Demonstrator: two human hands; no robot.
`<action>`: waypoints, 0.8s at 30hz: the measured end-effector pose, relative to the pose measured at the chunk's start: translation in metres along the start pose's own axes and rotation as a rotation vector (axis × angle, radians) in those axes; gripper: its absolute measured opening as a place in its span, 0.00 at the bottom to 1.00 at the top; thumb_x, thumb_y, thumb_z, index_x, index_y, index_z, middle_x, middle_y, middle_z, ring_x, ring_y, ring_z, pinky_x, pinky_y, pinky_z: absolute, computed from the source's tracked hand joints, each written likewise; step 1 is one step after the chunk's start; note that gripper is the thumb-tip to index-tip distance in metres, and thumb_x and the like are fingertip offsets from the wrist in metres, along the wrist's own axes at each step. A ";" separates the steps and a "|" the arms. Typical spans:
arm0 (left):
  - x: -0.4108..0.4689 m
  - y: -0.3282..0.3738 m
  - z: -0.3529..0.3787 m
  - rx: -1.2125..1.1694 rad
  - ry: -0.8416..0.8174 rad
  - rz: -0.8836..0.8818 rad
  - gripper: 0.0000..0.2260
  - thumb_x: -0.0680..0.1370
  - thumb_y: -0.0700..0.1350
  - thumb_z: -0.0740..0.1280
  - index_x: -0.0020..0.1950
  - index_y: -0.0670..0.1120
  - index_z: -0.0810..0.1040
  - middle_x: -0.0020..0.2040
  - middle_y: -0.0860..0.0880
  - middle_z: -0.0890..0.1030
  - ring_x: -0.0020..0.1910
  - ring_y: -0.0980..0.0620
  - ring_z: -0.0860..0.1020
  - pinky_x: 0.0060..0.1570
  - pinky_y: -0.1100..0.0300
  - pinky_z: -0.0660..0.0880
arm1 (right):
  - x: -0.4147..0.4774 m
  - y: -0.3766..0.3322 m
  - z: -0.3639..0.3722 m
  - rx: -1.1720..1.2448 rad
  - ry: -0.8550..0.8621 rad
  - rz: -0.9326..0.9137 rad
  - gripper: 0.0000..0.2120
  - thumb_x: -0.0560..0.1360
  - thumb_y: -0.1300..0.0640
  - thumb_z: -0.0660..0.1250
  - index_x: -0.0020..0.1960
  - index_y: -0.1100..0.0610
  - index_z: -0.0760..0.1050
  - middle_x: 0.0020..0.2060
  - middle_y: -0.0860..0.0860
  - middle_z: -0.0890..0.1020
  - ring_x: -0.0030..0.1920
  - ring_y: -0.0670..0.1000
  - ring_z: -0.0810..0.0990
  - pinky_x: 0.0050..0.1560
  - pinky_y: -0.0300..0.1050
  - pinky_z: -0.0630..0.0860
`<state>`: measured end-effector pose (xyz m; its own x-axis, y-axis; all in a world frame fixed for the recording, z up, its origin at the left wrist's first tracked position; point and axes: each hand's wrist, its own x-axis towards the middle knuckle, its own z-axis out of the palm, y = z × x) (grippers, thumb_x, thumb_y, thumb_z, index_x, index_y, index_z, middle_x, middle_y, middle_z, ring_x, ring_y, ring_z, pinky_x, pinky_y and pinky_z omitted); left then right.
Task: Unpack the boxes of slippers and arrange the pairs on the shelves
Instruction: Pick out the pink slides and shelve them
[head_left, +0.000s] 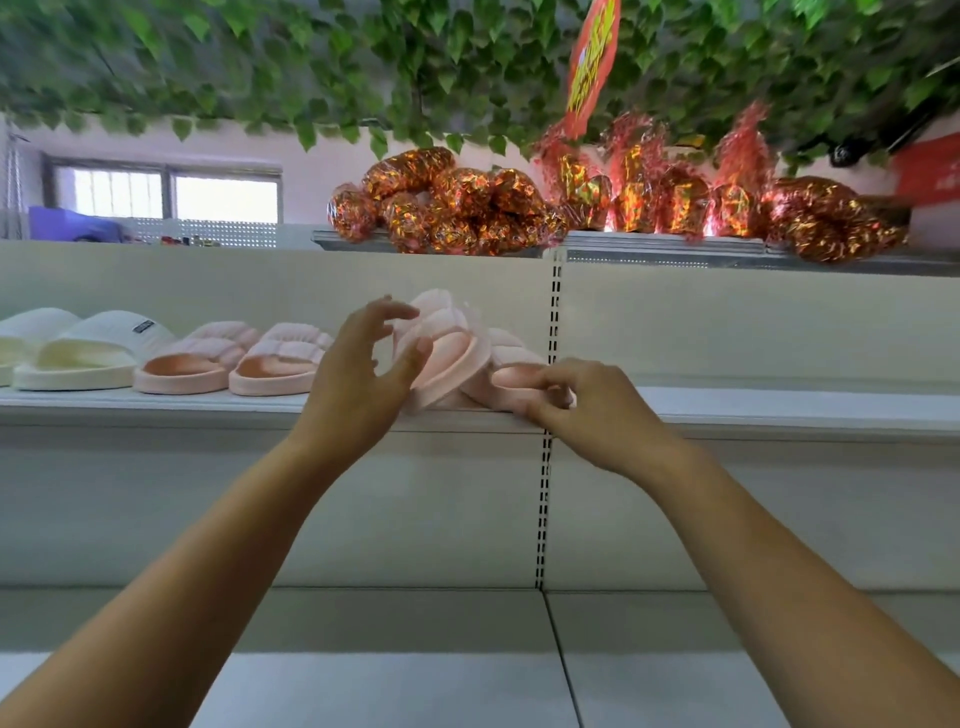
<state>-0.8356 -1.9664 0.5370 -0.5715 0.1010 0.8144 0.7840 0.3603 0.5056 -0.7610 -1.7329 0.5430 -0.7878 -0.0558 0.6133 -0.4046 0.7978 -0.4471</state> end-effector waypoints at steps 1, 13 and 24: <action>-0.005 0.001 0.001 -0.038 -0.028 0.018 0.11 0.80 0.58 0.66 0.60 0.58 0.76 0.75 0.58 0.69 0.71 0.55 0.71 0.68 0.44 0.73 | -0.002 0.003 0.003 0.003 0.027 -0.023 0.11 0.75 0.47 0.74 0.57 0.43 0.83 0.44 0.33 0.79 0.46 0.35 0.77 0.44 0.22 0.67; -0.025 -0.011 -0.005 0.163 -0.092 0.307 0.10 0.73 0.50 0.74 0.45 0.55 0.74 0.75 0.48 0.72 0.73 0.46 0.71 0.66 0.56 0.68 | -0.002 0.021 0.020 0.105 0.253 -0.161 0.13 0.68 0.54 0.80 0.52 0.44 0.85 0.38 0.36 0.79 0.42 0.32 0.77 0.43 0.26 0.69; 0.003 -0.042 -0.037 0.376 -0.306 0.169 0.04 0.78 0.50 0.70 0.49 0.54 0.77 0.72 0.55 0.76 0.70 0.49 0.74 0.69 0.44 0.71 | 0.027 0.018 0.043 -0.079 0.188 -0.104 0.12 0.76 0.45 0.71 0.59 0.44 0.83 0.52 0.46 0.85 0.54 0.49 0.80 0.55 0.46 0.76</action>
<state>-0.8612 -2.0154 0.5287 -0.5337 0.4332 0.7263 0.7620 0.6188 0.1908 -0.8089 -1.7459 0.5236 -0.6405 -0.0328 0.7672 -0.4354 0.8385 -0.3277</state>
